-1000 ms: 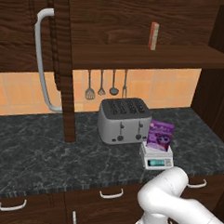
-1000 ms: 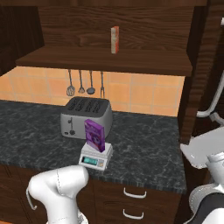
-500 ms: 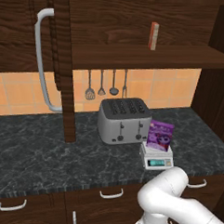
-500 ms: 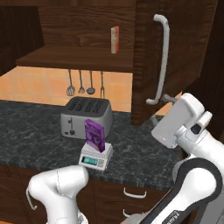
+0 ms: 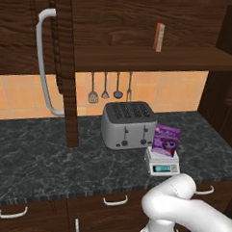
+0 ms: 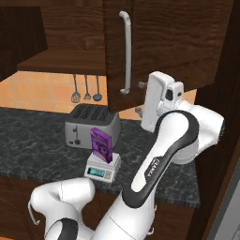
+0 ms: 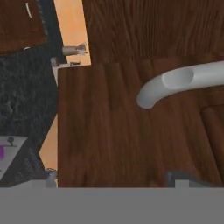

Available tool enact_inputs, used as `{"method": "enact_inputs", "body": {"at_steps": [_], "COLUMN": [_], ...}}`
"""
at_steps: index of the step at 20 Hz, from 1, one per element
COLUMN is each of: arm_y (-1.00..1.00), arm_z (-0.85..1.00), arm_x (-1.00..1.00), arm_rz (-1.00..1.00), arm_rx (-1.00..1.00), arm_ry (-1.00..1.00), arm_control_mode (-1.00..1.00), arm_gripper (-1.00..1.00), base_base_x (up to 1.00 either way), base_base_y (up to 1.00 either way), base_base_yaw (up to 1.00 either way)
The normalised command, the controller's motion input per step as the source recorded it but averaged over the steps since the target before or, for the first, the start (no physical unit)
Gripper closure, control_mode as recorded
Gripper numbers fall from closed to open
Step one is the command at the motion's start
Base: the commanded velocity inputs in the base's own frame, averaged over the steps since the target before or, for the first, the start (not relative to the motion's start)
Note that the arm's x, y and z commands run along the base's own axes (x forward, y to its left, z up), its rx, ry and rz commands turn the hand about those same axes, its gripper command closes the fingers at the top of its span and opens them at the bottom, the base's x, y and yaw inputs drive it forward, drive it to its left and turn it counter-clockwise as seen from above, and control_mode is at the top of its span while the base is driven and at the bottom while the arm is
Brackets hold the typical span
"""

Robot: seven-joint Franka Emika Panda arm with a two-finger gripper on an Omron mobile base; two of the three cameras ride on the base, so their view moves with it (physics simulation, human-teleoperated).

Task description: Pick the cereal and place it on the digital scale for weighing, and close the cabinet.

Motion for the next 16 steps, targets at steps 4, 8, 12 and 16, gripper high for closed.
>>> {"method": "enact_inputs", "body": {"at_steps": [4, 8, 12, 16], "arm_y": [0.79, 0.18, 0.14, 0.04], "arm_z": [0.00, 0.30, 0.23, -0.11], "arm_x": [1.00, 1.00, 1.00, 1.00], "arm_rz": [-0.19, -0.04, 0.00, 0.00], "arm_rx": [-0.08, -0.07, -0.12, -0.11], "arm_ry": [0.02, 0.43, 0.40, -0.19], "arm_control_mode": [-1.00, -1.00, -1.00, -1.00], "arm_gripper": [-1.00, -1.00, -1.00, -1.00], "base_base_x": [0.00, 0.00, 0.00, 0.00], "base_base_y": [0.00, 0.00, 0.00, 0.00], "base_base_yaw": [0.00, 0.00, 0.00, 0.00]}}
